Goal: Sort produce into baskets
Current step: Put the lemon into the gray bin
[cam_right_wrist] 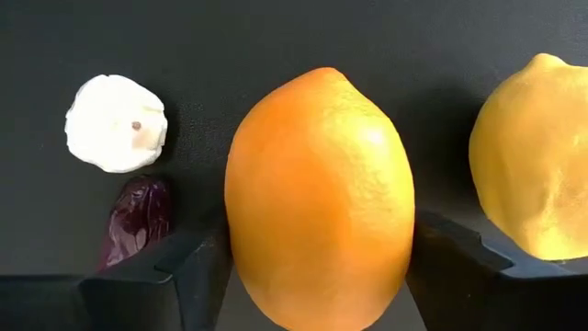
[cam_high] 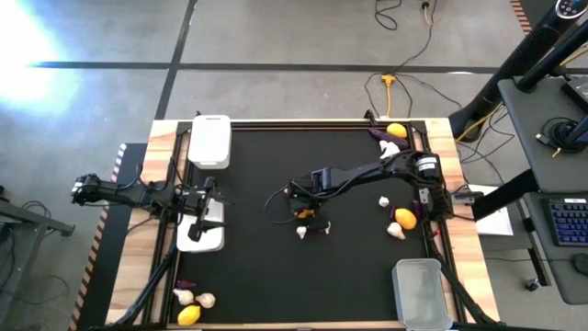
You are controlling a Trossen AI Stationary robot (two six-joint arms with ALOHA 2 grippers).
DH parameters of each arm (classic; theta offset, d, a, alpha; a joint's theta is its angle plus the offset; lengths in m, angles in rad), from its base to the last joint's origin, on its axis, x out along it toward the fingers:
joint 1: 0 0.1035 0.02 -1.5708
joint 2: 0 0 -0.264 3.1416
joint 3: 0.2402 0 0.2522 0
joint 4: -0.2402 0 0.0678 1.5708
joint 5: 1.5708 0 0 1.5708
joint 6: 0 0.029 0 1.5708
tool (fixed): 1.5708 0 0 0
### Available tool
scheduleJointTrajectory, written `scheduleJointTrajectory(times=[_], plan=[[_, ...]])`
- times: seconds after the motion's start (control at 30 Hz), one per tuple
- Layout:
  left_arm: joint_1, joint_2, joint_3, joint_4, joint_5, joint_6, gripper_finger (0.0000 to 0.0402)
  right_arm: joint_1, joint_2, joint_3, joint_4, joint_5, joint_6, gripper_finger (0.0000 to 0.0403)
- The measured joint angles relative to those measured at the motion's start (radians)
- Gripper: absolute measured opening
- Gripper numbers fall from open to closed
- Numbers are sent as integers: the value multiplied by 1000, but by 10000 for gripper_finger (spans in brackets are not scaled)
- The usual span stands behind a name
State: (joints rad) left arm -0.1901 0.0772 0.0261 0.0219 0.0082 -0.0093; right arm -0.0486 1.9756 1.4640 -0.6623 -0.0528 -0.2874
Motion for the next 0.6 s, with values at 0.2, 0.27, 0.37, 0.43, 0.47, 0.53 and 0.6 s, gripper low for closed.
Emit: scheduleJointTrajectory(times=[0.2,0.27,0.37,0.43,0.47,0.53,0.6], plan=[[0,0,0,0,0,0,288,0,4,-4,4,-1,26,240],[0,0,0,0,0,0,288,5,-3,-1,-12,0,35,241],[0,0,0,0,0,0,288,21,-34,16,-83,1,57,243],[0,0,0,0,0,0,288,37,-76,32,-132,0,82,241],[0,0,0,0,0,0,288,47,-96,36,-168,1,100,240],[0,0,0,1,0,0,288,72,-148,37,-249,1,165,238],[0,1,0,3,0,0,288,112,-201,36,-339,3,233,238]])
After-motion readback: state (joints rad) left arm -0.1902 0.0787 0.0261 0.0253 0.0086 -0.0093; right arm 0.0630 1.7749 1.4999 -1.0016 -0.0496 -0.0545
